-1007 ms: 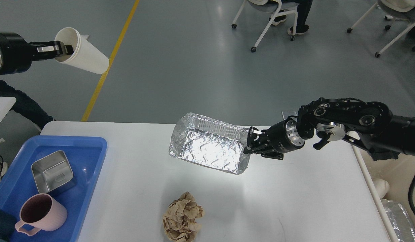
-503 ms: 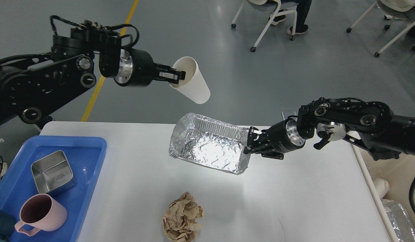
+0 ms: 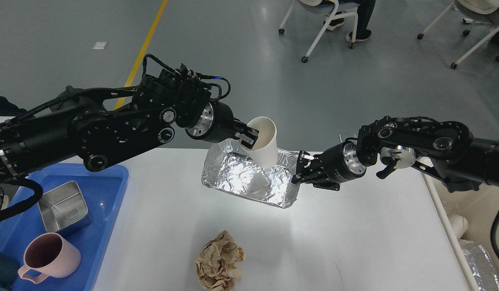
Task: Tidy desktop
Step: 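Lift the paper cup with the left gripper over the foil tray, then lower the paper cup into the foil tray and open the left gripper, then withdraw the left gripper back toward the blue tray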
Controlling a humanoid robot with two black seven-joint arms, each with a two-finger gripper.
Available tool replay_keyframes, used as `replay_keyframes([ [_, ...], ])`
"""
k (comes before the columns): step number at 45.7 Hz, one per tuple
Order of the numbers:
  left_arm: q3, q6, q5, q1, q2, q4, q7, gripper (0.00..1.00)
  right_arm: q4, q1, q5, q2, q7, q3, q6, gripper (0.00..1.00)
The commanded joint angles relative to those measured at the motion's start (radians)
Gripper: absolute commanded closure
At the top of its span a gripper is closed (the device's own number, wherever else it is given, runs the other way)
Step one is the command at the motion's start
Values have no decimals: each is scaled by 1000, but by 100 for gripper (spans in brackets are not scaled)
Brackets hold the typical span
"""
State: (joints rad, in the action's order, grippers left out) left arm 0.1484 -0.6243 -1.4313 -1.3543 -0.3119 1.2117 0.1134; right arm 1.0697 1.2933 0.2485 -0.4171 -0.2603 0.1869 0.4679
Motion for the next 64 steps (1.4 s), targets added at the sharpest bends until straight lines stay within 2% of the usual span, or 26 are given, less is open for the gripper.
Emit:
replay_keyframes([
  [1, -20, 0, -21, 3, 19, 0, 8, 100, -1, -2, 0, -2, 0, -1, 0, 100],
  [5, -39, 3, -26, 6, 28, 0, 9, 97, -1, -2, 0, -3, 0, -3, 0, 100],
  [7, -41, 6, -34, 12, 31, 0, 14, 91, 0, -2, 0, -3, 0, -3, 0, 100],
  [9, -41, 9, -47, 17, 37, 0, 25, 78, 1, -2, 0, -3, 0, -3, 2, 100],
  [12, -43, 12, -60, 26, 43, 0, 37, 39, 1, -2, 0, -3, 1, -4, 2, 100],
  [14, -41, 12, -60, 35, 43, 2, 37, 23, 1, -2, 0, -5, 0, -4, 0, 100],
  [21, -27, 21, -54, 50, 45, 3, 35, 7, 1, -2, 0, -3, 0, -4, 2, 100],
  [25, -27, 20, -49, 50, 45, 8, 35, 3, 1, -2, 0, -3, 0, -4, 0, 100],
  [39, -6, 20, -46, 46, 42, 11, 35, 3, 3, -3, 0, -6, 0, -4, 0, 100],
  [49, 190, 5, 3, 35, 11, 12, 23, 3, 3, -5, 0, -5, 0, -4, 0, 100],
  [58, 286, 29, 15, 53, -203, 49, 20, 3, 3, -9, 0, -11, 0, -4, 0, 100],
  [64, 349, 115, 15, 155, -334, 57, 32, 3, 7, -12, 0, -12, 1, -4, 0, 100],
])
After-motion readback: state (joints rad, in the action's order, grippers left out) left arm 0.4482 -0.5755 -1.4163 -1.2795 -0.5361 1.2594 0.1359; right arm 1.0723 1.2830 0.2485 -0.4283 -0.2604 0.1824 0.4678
